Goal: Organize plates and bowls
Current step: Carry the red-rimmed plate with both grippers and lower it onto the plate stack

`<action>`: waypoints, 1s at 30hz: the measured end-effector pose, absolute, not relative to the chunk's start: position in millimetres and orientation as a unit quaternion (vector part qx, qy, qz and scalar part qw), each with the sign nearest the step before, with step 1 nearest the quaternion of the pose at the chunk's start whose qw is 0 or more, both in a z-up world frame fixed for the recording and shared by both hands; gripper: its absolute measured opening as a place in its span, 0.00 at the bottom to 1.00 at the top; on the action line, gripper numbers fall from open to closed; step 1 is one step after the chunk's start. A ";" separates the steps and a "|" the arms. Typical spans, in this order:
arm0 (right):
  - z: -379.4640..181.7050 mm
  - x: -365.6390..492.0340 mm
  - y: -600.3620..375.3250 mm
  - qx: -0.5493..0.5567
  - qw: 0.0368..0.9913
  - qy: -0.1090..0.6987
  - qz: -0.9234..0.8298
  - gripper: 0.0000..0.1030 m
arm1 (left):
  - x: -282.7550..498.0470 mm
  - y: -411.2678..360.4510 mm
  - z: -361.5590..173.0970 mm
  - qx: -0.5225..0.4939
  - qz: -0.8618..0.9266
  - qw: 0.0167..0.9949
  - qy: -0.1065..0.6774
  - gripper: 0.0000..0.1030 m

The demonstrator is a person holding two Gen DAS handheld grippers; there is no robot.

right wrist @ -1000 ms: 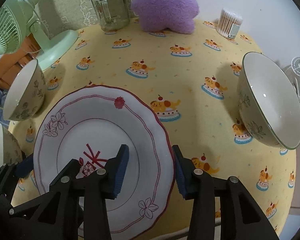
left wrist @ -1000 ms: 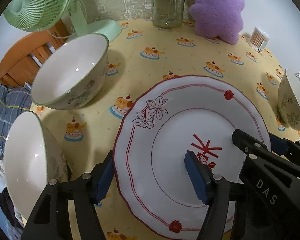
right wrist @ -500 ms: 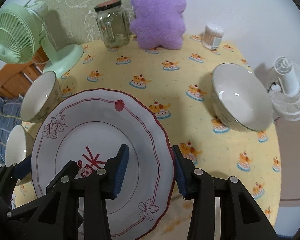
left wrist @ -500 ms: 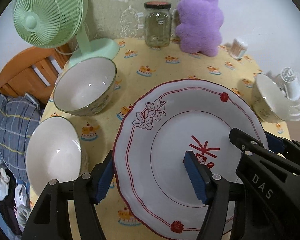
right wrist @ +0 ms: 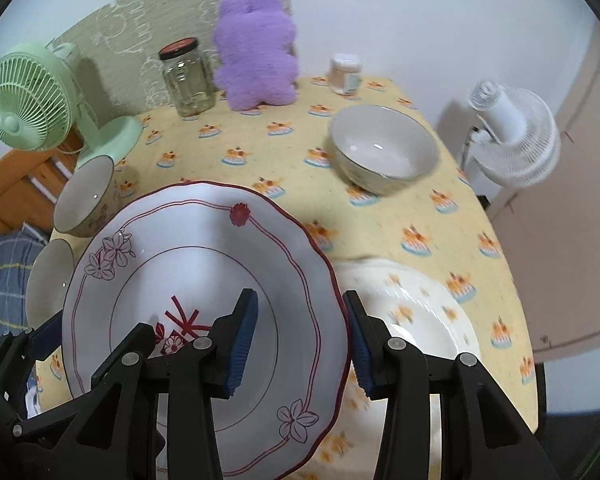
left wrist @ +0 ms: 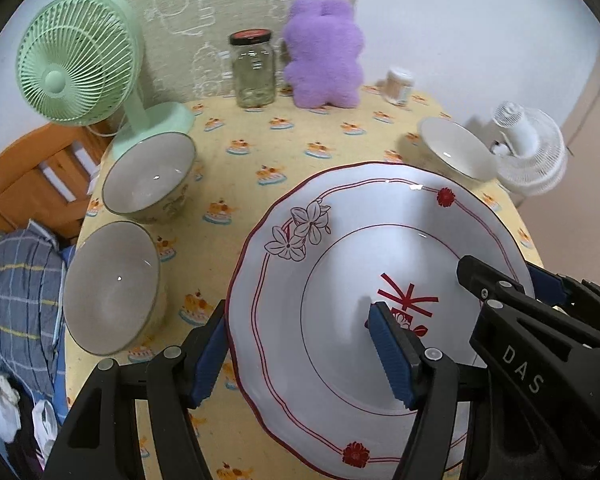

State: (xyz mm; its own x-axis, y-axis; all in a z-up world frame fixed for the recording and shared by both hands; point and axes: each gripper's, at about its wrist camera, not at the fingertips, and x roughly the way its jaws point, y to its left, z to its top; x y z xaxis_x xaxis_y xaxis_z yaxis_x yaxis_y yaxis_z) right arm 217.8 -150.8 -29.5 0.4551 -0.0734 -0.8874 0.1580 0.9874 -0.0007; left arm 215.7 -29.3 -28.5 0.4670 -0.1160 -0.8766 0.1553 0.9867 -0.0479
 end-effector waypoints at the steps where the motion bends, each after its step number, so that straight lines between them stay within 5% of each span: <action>1: -29.6 210.5 -154.2 0.044 0.851 0.518 -0.075 0.45 | 212.1 -32.4 -28.9 0.023 -0.085 0.855 0.510 0.67; 30: -78.3 163.9 -285.4 0.024 0.827 0.560 -0.046 0.45 | 167.4 -163.1 -86.2 0.002 -0.059 0.822 0.566 0.67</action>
State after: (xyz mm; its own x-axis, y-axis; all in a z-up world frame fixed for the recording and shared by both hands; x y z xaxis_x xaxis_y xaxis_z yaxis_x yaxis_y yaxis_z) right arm 163.9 -285.4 -78.3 0.3689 -0.0494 -0.9282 0.1028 0.9946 -0.0120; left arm 167.4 -163.1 -86.2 0.3513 -0.0950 -0.9314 0.1003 0.9929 -0.0634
